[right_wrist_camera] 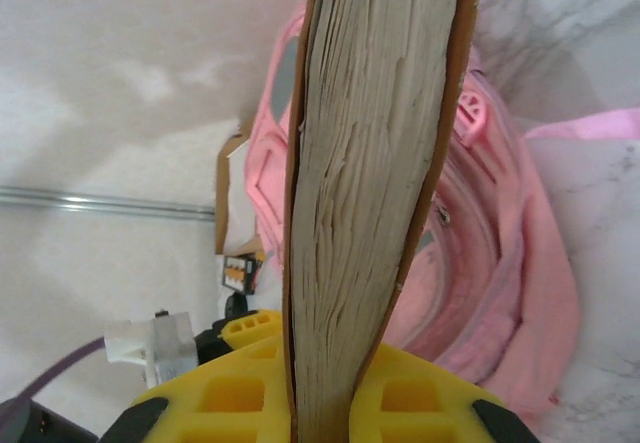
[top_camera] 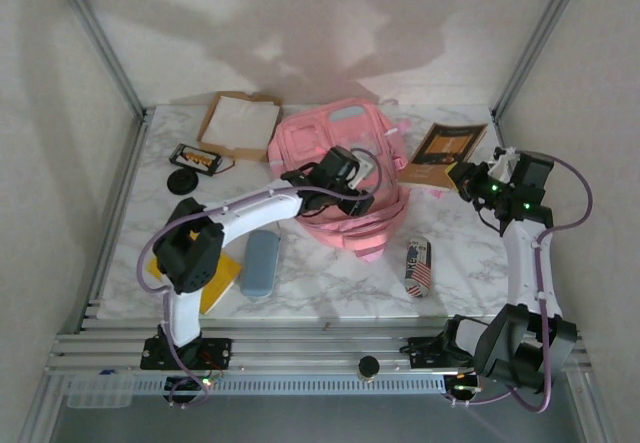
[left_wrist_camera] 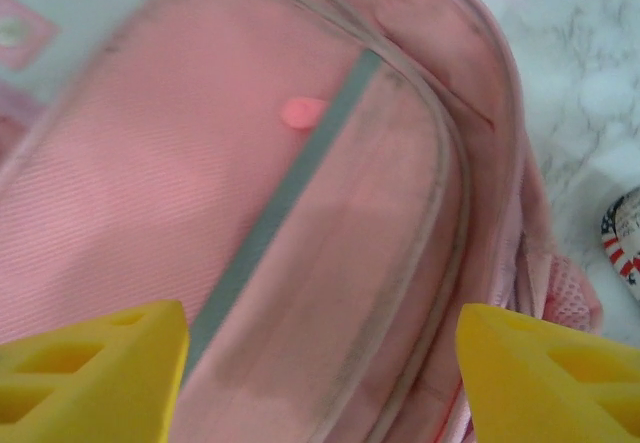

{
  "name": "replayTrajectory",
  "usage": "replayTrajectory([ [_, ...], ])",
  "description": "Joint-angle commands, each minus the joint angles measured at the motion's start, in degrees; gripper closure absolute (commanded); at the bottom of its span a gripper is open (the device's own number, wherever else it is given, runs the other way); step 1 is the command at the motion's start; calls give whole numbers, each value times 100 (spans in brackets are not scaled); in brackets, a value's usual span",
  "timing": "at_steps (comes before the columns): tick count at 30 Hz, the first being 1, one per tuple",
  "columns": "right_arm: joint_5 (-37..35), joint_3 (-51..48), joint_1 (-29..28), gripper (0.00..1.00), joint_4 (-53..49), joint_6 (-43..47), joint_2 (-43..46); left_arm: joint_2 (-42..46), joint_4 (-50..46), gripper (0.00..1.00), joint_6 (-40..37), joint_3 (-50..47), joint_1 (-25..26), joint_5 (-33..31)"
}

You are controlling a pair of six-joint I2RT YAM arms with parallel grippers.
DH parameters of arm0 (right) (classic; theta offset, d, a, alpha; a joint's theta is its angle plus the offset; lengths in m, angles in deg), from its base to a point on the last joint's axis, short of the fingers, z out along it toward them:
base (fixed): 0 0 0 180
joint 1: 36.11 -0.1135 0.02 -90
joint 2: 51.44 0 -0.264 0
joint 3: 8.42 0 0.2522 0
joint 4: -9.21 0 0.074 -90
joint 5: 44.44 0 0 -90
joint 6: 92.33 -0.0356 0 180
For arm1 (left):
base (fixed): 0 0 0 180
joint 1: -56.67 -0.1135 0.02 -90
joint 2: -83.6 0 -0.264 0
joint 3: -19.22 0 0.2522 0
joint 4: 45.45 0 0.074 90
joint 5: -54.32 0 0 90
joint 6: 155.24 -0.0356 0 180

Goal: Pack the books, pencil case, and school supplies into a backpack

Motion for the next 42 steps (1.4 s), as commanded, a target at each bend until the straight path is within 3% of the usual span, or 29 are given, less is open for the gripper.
replayTrajectory([
  [1,-16,16,22,100,249,109,177,-214,-71,27,-749,405,133,-90],
  [10,2,-89,37,100,271,146,187,-982,-400,13,-1111,987,137,-271],
  [19,131,-216,43,100,493,23,182,-1693,-435,12,-1115,1533,99,-891],
  [23,136,-252,36,100,508,42,204,-1814,-410,28,-885,1806,-67,-944],
  [29,-28,-177,42,100,320,201,215,-1551,-174,65,-893,1763,-143,-787],
  [32,-150,-16,37,100,69,394,225,-1499,-325,73,-840,1856,-205,-843],
  [35,-461,214,43,100,-367,645,290,-1278,-423,89,-831,1749,-236,-894],
  [40,-699,358,40,100,-835,814,340,-820,-444,100,-759,1625,-288,-1111],
  [42,-719,376,40,100,-984,872,397,-592,-458,100,-677,1614,-331,-1172],
])
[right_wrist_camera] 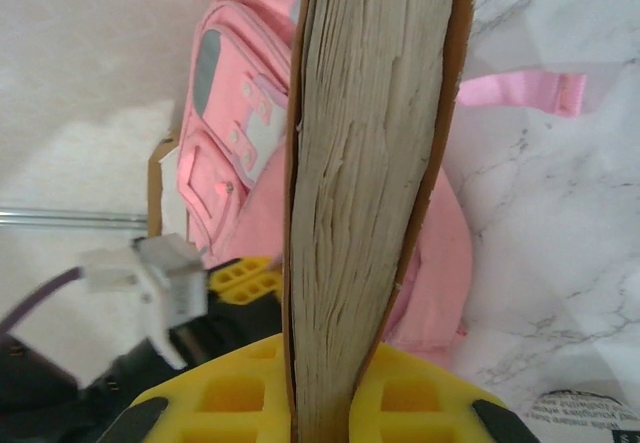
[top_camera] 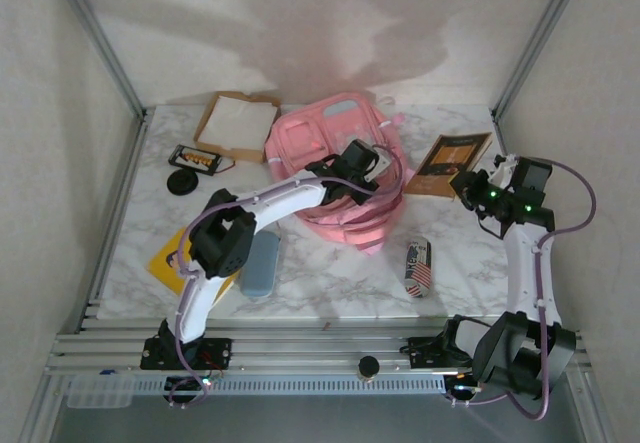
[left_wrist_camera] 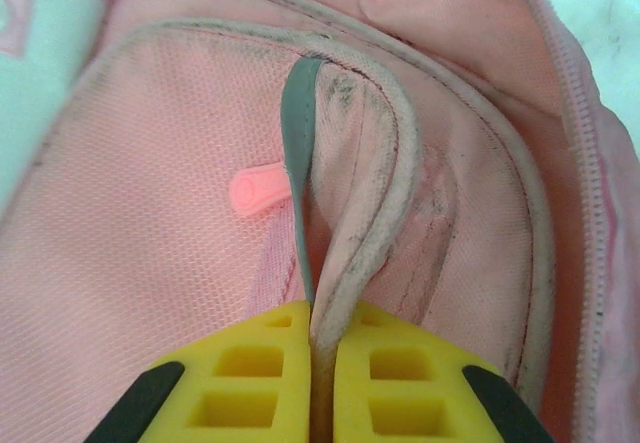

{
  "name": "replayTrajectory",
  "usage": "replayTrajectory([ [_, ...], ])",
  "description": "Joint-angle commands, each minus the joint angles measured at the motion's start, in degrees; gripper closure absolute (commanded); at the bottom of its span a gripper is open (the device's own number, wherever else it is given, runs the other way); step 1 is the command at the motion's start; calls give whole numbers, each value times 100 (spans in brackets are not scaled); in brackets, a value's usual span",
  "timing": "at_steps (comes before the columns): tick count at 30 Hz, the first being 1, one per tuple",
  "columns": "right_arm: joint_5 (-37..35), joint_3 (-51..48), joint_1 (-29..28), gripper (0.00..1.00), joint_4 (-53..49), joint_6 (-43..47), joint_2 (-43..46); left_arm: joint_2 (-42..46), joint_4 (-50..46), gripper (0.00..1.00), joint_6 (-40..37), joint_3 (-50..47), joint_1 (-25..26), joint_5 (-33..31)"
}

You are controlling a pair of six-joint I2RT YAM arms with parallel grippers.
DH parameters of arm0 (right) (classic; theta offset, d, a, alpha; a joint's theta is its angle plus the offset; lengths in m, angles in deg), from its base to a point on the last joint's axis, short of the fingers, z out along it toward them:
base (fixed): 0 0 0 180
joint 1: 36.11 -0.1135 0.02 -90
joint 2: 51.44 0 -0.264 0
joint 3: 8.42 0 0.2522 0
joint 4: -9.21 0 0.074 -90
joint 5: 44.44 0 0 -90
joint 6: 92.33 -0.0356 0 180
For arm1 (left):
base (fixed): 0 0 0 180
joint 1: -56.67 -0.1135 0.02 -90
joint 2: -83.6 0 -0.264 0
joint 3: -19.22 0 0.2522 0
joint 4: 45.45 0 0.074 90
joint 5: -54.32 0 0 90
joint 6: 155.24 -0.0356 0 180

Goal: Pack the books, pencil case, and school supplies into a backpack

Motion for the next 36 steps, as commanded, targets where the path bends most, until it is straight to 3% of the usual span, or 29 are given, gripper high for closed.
replayTrajectory([
  [1,-41,289,21,100,-187,321,247,770,-112,100,235,-3,-277,-544],
  [8,279,49,-699,100,-318,304,248,1325,-343,100,265,281,-440,-579],
  [10,622,-308,-1049,100,151,-87,290,1352,-396,100,229,448,-499,-448],
  [16,782,-1048,-2336,100,1853,-1167,72,1146,-746,100,188,1135,-511,-70],
  [21,696,-1346,-2882,100,3551,-1698,-559,1074,-1030,100,225,1409,-507,223],
  [28,878,-681,-3405,99,5095,-1647,-2566,1262,-925,100,357,1086,-511,326],
  [30,675,-357,-3405,95,4955,-1342,-3024,1335,-876,100,379,992,-511,276],
  [32,620,241,-3413,83,4285,-839,-3532,1391,-816,100,408,898,-511,281],
  [34,56,634,-3281,61,3735,-573,-3794,1416,-812,100,435,885,-511,299],
  [36,-269,730,-3085,46,3673,-572,-3829,1448,-760,100,467,840,-511,323],
])
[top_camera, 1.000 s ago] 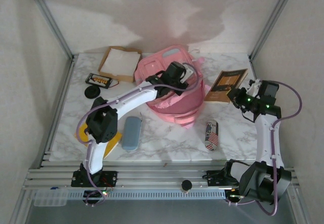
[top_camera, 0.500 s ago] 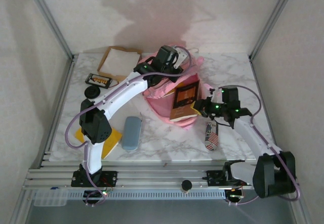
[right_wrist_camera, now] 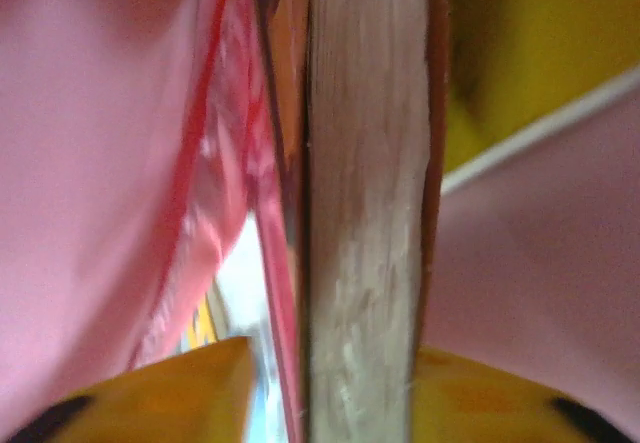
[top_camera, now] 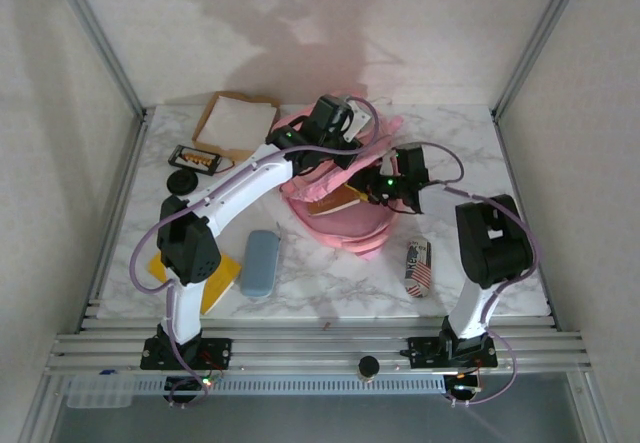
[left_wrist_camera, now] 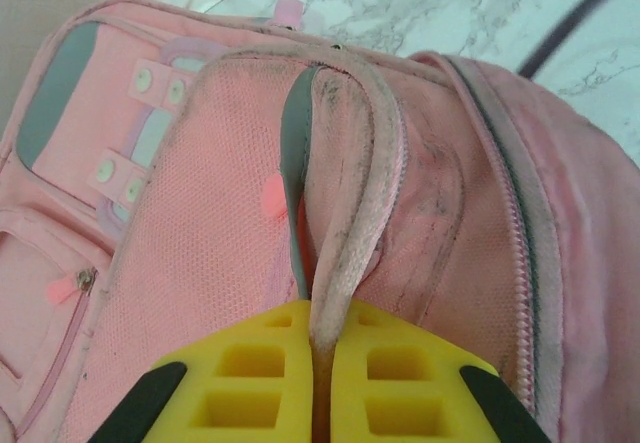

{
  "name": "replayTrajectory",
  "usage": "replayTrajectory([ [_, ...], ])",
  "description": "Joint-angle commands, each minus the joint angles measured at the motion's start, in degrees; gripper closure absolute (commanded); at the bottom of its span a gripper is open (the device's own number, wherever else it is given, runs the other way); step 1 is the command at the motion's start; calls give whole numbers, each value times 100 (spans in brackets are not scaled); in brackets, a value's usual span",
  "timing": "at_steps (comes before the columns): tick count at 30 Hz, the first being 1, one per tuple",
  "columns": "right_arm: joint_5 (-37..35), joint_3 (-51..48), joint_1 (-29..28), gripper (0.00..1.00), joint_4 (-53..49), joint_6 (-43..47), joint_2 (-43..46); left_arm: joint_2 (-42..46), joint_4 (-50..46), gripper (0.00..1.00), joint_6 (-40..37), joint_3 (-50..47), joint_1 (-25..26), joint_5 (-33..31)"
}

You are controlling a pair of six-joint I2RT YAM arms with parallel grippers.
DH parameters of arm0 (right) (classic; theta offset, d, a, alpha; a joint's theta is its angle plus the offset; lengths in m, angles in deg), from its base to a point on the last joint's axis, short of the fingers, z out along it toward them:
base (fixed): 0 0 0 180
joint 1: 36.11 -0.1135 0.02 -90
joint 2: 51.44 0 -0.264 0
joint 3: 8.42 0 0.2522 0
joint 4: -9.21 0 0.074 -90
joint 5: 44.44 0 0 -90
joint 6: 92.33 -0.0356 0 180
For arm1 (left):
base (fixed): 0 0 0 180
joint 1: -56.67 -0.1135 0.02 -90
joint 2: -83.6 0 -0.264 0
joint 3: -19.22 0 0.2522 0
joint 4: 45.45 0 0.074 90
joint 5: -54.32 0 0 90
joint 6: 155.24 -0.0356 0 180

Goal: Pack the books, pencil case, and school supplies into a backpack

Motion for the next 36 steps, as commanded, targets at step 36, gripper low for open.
replayTrajectory([
  [36,-2872,436,-978,65,1735,-651,-603,315,279,100,282,298,55,458],
])
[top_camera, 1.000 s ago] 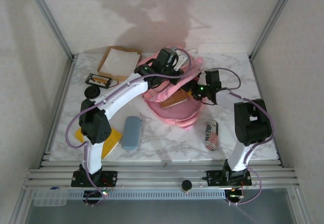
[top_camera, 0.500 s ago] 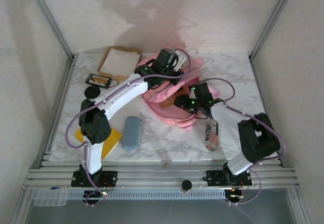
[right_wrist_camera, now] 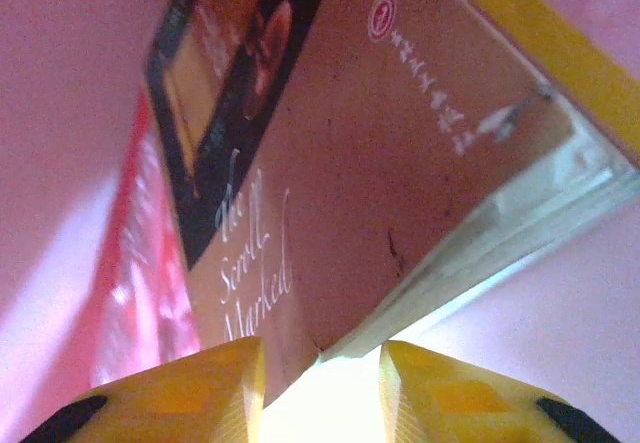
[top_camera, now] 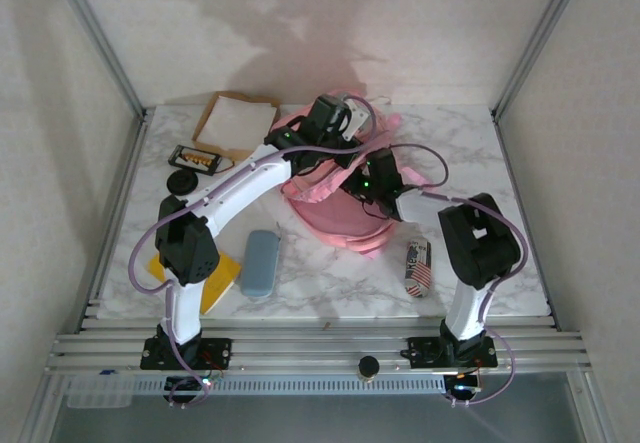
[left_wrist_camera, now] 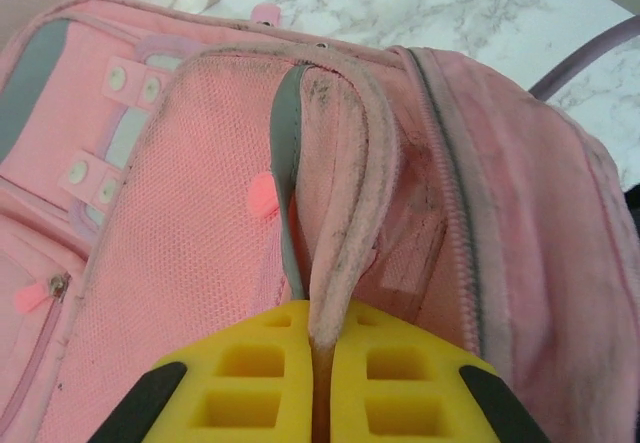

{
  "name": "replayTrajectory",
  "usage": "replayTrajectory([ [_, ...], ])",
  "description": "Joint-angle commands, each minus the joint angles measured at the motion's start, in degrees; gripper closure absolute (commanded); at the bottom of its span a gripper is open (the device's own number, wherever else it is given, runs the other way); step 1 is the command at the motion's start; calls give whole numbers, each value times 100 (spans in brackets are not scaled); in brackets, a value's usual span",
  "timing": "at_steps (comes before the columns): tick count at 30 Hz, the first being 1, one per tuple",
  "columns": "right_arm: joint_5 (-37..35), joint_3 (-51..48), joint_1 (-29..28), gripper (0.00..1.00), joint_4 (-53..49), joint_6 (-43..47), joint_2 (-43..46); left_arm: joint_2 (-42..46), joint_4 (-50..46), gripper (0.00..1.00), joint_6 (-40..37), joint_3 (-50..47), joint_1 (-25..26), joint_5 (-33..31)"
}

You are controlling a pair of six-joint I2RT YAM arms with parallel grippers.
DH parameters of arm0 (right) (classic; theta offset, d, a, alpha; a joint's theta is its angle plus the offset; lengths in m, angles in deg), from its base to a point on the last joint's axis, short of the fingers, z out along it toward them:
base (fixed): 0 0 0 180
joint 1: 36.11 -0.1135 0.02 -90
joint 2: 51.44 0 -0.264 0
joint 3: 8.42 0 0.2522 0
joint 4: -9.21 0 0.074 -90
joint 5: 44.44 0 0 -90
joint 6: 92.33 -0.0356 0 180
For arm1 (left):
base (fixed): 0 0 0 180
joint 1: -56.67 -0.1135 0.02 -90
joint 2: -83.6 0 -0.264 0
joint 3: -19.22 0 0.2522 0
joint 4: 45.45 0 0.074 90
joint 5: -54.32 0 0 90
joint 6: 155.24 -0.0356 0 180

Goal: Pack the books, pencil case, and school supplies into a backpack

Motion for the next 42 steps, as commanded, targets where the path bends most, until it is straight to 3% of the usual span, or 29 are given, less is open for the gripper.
replayTrajectory([
  [1,16,323,92,66,1023,-164,-358,236,112,100,30,412,77,236],
  [4,162,38,108,66,1095,-198,-151,226,153,100,48,407,77,139],
  [12,-663,-1666,110,54,-199,235,2348,220,253,97,264,34,60,-101],
  [13,-822,-1795,122,54,-493,263,2630,242,294,93,328,-50,52,-62],
  [15,-1213,-1856,123,51,-1202,462,3331,348,439,73,597,-317,43,56],
  [21,-1275,-1432,106,43,-2599,1034,4329,1537,1745,42,2392,-1984,-337,1112],
  [25,-599,-799,-178,37,-3162,1338,3899,2955,2416,33,3449,-3594,-513,628],
  [30,-288,-348,-1187,33,-2974,1376,3060,4471,1543,22,4573,-5049,-905,-788],
  [32,-225,-84,-1678,31,-2856,1358,2579,5048,1039,18,5110,-5696,-1301,-1208],
  [35,-126,356,-2243,29,-2615,1423,1843,5723,592,13,5659,-6540,-2156,-1287],
  [42,67,1447,-3003,27,-2231,1413,272,6912,-360,1,6437,-7792,-3565,-1584],
])
